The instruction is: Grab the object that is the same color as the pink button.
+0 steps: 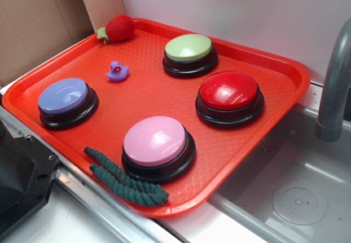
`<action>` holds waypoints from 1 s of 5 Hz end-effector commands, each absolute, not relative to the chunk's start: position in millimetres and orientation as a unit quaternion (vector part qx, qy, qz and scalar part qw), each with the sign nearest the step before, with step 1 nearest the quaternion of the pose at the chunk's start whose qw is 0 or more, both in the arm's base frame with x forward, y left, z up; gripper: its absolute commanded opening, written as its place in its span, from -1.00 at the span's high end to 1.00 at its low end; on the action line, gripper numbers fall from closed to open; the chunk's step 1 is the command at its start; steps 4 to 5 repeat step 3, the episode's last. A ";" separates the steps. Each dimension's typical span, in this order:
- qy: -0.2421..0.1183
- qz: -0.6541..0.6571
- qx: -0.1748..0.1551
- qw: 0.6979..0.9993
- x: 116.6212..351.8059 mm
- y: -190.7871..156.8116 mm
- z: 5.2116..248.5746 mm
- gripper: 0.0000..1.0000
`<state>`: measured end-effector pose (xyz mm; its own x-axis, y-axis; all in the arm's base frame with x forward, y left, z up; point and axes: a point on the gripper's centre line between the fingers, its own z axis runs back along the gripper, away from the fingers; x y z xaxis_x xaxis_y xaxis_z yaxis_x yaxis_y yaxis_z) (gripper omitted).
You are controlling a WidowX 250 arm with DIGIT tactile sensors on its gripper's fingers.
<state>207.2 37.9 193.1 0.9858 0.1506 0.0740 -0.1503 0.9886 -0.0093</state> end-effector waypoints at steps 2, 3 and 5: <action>-0.057 0.047 0.000 0.997 209.7 13.3 197.1 1.00; -0.057 0.049 -0.001 0.997 208.9 13.3 195.9 1.00; -0.057 0.049 -0.001 0.997 208.9 13.3 195.9 1.00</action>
